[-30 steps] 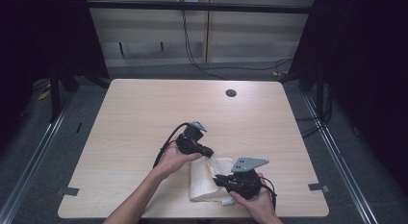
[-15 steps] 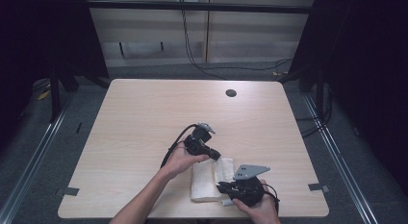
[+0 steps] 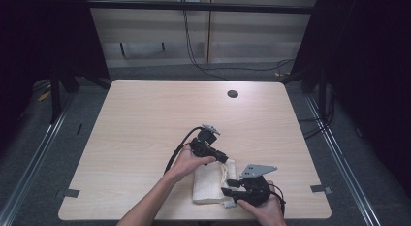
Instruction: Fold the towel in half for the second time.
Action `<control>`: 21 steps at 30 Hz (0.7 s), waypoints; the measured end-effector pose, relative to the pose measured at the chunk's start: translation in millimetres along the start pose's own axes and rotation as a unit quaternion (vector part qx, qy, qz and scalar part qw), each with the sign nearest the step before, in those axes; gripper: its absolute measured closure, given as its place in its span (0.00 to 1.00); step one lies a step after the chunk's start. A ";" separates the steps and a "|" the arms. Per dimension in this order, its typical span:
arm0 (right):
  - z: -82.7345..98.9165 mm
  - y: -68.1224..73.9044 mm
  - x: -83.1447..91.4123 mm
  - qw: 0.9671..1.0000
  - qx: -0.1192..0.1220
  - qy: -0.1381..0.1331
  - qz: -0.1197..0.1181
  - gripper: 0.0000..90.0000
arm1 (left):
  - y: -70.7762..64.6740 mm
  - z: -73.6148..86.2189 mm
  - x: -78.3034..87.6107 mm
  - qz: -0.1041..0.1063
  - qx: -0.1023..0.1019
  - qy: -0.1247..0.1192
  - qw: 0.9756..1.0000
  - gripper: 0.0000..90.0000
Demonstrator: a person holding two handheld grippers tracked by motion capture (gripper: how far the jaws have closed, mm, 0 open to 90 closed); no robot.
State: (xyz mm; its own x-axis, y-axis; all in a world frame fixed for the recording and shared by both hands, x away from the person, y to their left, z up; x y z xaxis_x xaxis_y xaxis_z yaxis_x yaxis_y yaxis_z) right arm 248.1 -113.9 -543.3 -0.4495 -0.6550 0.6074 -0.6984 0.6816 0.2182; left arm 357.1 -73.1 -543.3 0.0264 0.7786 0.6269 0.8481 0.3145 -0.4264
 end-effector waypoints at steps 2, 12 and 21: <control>-1.7 -2.0 1.1 1.000 -0.005 -0.004 0.003 0.60 | -1.2 -1.1 1.0 0.000 0.001 -0.002 1.000 0.83; -6.2 -11.8 2.5 1.000 -0.013 -0.012 0.015 0.54 | -2.6 -6.6 1.1 0.000 0.000 -0.014 1.000 0.79; -9.6 -20.0 3.2 0.999 -0.020 -0.018 0.026 0.53 | -4.7 -9.4 3.1 -0.002 -0.002 -0.023 1.000 0.76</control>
State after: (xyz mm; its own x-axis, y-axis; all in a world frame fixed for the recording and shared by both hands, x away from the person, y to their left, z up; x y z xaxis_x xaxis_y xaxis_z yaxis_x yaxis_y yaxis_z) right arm 266.0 -126.5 -538.4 -0.5052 -0.6284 0.5916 -0.6507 0.7276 0.2173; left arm 358.1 -77.3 -533.3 -0.0013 0.8013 0.5983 0.8506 0.3155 -0.4207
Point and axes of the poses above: each handheld gripper's, and its own axes: x roughly backward along the jaws, z roughly out of its underside, y roughly to its left, the point moved 10 cm from there along -x, roughly forward along the jaws, and after that the axes turned 3 degrees about -y, right-handed, at the moved point
